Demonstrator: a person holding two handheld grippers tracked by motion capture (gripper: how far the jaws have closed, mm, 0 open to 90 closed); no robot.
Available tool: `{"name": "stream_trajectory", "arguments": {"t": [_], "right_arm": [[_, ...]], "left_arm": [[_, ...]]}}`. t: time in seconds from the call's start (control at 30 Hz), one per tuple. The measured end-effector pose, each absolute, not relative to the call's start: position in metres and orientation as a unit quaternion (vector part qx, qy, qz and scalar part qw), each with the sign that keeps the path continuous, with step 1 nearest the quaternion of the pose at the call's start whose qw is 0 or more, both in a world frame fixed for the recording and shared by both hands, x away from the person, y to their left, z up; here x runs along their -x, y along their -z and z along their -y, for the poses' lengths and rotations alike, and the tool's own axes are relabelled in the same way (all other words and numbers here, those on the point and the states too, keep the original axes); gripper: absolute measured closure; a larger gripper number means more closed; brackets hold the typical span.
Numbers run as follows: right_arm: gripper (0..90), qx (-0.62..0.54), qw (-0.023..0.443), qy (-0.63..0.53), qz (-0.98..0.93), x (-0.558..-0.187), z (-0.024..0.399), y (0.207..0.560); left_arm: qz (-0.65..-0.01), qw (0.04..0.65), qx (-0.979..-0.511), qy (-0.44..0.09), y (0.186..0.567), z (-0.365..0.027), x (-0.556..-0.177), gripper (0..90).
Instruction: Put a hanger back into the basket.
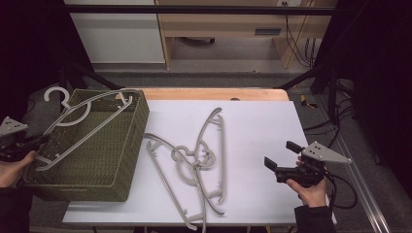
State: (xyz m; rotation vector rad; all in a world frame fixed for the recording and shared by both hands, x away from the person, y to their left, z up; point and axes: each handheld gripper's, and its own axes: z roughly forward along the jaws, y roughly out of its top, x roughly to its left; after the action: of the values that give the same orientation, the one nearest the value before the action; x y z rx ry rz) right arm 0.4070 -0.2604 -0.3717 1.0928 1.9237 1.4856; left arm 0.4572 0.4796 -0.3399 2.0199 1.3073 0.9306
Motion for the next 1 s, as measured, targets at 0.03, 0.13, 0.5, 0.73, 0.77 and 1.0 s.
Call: {"name": "stream_trajectory", "arguments": {"t": [0.03, 0.13, 0.5, 0.73, 0.77, 1.0], "right_arm": [[2.7, -0.398, 0.236, -0.542, -0.702, -0.407, 0.260, 0.372], [2.7, -0.399, 0.236, -0.541, -0.701, -0.407, 0.260, 0.372], [2.7, -0.398, 0.235, -0.541, -0.703, -0.407, 0.260, 0.372], [2.7, -0.399, 0.234, -0.540, -0.703, -0.407, 0.259, 0.372], [2.7, -0.399, 0.234, -0.541, -0.703, -0.407, 0.259, 0.372], [2.7, -0.398, 0.235, -0.541, -0.703, -0.406, 0.259, 0.372]], "left_arm": [[-0.488, 0.277, -0.751, -0.348, 0.341, -0.480, -0.457, 82.3], [-0.490, 0.269, -0.750, -0.354, 0.342, -0.480, -0.458, 82.2], [-0.493, 0.254, -0.761, -0.337, 0.363, -0.462, -0.469, 82.1], [-0.508, 0.220, -0.771, -0.315, 0.371, -0.451, -0.477, 81.7], [-0.512, 0.212, -0.772, -0.310, 0.372, -0.451, -0.478, 81.6], [-0.524, 0.191, -0.775, -0.299, 0.374, -0.450, -0.483, 78.7]]}}
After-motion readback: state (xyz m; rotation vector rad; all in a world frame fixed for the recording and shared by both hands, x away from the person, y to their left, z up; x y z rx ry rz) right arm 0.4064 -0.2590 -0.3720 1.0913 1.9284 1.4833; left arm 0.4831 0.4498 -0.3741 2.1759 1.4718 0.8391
